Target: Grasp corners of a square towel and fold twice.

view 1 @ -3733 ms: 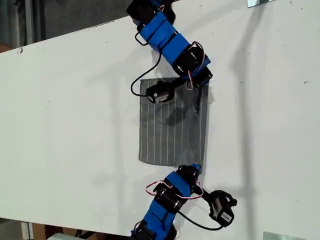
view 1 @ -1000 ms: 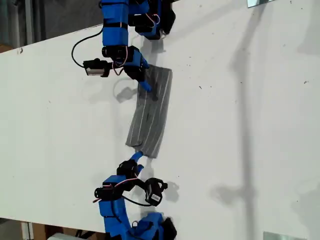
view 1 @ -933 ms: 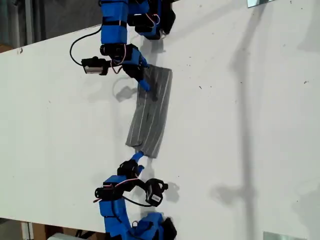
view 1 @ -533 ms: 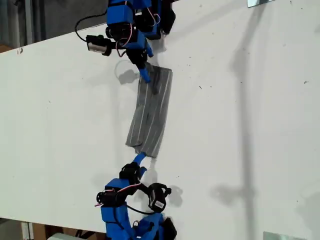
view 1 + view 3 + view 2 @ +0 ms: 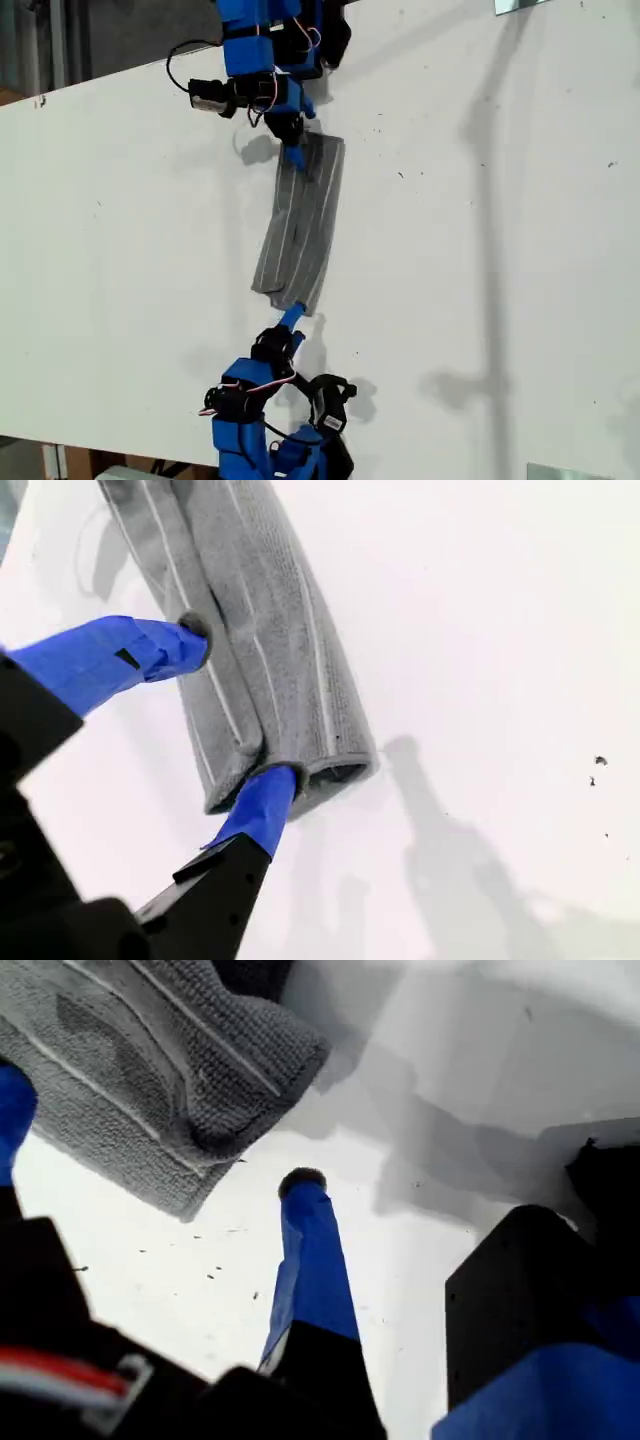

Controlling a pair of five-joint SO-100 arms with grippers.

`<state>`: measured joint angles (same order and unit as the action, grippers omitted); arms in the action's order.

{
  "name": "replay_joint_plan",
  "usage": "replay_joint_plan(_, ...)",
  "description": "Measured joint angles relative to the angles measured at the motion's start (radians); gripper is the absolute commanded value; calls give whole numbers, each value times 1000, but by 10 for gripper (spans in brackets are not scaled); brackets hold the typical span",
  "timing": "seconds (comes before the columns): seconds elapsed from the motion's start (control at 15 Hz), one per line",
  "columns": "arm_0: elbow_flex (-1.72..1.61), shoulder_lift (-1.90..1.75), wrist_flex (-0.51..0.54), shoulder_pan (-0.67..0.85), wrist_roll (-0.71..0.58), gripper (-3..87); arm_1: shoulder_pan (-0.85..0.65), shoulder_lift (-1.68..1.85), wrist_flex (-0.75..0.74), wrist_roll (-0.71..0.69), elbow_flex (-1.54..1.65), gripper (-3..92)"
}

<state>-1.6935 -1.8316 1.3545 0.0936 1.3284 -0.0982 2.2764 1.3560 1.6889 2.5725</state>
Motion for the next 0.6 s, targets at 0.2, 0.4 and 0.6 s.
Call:
replay_joint_plan(0.2,-51,-61,-23,-29,23,254,-71,-212,-43,-51,-48,431)
replay_joint_plan(0.4,-160,-155,-57,-51,57,252,-100,-403,-178,-103,-110,331)
replay_joint_plan(0.6,-316,-313,-95,-74,104,250,-55,-457,-275,-69,-141,225)
